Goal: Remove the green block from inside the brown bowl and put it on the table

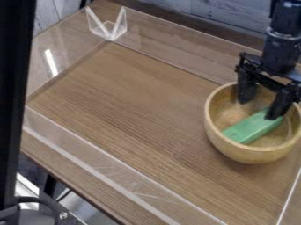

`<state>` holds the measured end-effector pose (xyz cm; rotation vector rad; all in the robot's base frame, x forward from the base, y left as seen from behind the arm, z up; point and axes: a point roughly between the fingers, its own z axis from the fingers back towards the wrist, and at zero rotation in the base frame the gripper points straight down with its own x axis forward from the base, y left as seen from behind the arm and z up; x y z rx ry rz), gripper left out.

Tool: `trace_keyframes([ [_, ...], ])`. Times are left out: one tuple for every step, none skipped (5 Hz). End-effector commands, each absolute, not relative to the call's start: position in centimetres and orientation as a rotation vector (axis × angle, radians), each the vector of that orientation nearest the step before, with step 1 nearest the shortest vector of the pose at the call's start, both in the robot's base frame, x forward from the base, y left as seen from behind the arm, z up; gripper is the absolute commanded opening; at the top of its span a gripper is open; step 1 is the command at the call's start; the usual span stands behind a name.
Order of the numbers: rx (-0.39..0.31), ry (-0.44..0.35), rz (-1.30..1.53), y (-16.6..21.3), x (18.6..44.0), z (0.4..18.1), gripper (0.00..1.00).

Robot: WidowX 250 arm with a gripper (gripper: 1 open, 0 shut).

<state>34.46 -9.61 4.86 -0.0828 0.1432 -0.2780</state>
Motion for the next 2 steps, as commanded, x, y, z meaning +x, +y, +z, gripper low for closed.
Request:
trace_keyframes([
  [-0.107, 0.113, -0.280, -9.53, 34.99, 5.79, 1.00],
  [-0.130, 0.135, -0.280, -9.54, 34.61, 5.32, 1.00],
])
